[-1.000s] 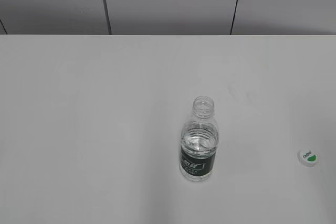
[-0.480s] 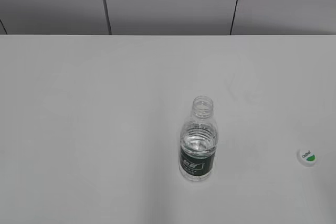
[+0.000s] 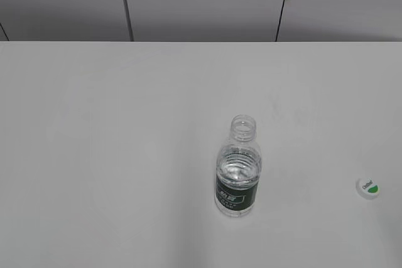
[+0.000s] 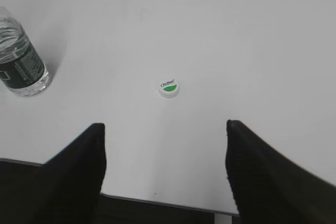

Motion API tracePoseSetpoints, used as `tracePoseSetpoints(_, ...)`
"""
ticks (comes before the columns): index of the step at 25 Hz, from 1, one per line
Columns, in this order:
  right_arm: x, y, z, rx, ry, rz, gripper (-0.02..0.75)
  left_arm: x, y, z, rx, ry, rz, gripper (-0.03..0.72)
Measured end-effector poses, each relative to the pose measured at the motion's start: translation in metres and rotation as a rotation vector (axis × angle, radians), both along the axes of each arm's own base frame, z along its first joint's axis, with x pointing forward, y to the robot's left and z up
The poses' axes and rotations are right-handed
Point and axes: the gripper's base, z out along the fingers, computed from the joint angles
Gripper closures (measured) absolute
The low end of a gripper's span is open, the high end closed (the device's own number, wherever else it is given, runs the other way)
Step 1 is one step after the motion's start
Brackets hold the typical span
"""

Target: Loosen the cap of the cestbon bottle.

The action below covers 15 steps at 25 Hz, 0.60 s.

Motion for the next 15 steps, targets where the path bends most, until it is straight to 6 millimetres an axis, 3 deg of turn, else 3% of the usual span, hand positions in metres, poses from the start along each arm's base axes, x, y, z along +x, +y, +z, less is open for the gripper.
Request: tracePoseSetpoints(15, -0.001, 0.013, 0.002, 0.143, 0.000, 0.068, 0.195, -0.001, 0.002, 0.001, 0.031, -0.002, 0.066, 0.316)
